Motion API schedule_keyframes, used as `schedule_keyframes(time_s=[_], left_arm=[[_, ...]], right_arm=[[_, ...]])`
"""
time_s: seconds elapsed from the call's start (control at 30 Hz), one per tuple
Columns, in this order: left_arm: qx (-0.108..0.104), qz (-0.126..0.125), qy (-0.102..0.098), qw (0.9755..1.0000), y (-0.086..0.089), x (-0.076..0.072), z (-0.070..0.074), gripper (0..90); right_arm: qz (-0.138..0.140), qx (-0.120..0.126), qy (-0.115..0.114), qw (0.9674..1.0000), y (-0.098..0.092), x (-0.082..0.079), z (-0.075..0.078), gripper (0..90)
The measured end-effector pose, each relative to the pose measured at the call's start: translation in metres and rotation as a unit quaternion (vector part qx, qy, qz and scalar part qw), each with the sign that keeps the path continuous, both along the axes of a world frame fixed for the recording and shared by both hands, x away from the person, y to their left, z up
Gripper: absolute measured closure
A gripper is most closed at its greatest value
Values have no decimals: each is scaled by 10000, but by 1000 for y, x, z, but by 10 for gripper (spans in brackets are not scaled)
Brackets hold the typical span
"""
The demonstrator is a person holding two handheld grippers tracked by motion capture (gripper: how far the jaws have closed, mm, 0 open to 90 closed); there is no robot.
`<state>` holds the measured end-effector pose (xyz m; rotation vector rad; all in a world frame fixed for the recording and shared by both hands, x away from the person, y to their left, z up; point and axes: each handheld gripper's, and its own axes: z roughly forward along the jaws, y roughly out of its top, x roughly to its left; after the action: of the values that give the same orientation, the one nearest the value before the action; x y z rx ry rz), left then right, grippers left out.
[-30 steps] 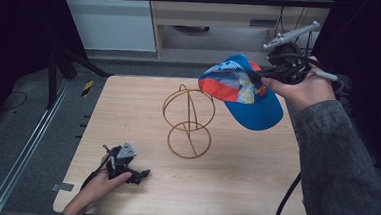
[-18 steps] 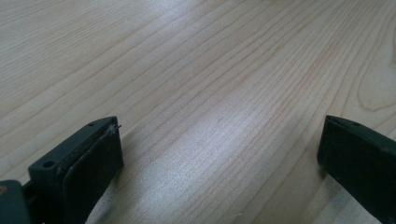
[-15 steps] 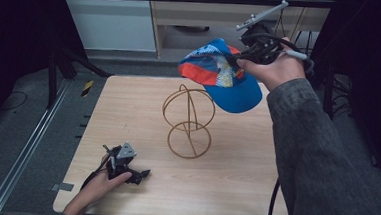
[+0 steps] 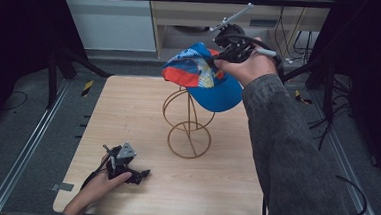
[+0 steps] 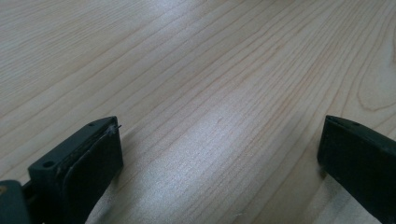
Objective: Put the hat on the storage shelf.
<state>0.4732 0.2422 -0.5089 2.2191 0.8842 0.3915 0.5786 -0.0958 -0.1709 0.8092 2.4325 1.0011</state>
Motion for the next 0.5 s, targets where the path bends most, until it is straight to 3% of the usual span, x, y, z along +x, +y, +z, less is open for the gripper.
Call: schedule_keyframes(time_s=[0.5], left_arm=[[3,-11,-1,10000,0,0,0,0]], right_arm=[[256,-264,197,9991,28,2,-28,896]])
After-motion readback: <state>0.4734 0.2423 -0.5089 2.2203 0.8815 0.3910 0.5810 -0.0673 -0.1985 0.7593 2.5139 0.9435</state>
